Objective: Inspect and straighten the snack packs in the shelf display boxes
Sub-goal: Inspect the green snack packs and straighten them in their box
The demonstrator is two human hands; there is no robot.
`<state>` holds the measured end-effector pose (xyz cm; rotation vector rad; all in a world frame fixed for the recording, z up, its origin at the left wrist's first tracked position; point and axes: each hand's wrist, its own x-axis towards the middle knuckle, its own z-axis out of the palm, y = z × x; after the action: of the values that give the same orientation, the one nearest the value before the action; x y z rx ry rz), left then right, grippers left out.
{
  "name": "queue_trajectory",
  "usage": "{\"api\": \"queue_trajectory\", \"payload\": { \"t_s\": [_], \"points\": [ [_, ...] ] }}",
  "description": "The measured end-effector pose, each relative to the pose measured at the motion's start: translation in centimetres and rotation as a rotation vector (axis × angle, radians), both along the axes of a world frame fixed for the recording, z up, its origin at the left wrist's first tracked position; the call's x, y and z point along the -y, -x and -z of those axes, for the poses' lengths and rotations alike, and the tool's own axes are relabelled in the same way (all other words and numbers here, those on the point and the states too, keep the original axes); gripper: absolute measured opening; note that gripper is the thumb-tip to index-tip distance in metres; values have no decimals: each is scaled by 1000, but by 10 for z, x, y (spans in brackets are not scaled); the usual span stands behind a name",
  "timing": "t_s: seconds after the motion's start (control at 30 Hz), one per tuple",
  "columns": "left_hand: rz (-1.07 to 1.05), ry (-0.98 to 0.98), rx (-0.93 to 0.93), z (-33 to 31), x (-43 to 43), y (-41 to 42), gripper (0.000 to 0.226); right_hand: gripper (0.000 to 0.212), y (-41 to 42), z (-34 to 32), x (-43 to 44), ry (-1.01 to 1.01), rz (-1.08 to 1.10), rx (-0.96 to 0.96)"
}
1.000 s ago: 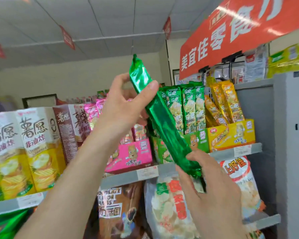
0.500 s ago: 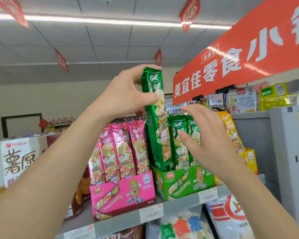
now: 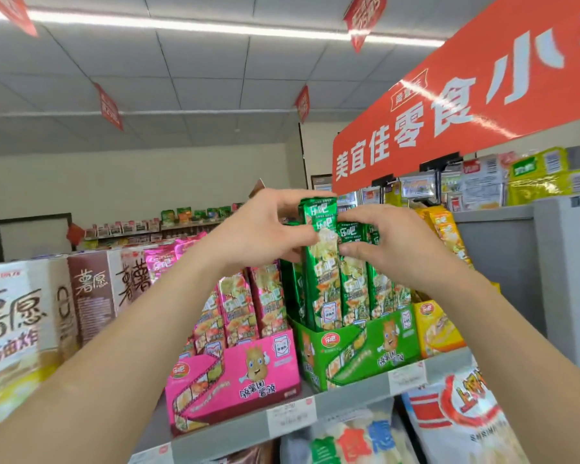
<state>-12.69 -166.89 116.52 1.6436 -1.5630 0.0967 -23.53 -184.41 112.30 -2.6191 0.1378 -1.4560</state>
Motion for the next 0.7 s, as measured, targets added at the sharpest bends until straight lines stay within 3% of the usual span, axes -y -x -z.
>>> {"api": "queue_trajectory", "payload": {
  "t_s": [0.2,0.43,0.6,0.7],
  "points": [
    [-19,-110,-8,23,11,-5,36,37,-4,1,4,-3,-39,-17],
    [-202,54,165,45,8,1,23,31,-5,6,-6,-35,-124,94],
    [-361,179,473,44,0,10,19,36,-1,9,-13,41,-91,67],
    [-349,75,575,20,-6,12,23,42,0,8,-15,92,-20,47]
  ]
}}
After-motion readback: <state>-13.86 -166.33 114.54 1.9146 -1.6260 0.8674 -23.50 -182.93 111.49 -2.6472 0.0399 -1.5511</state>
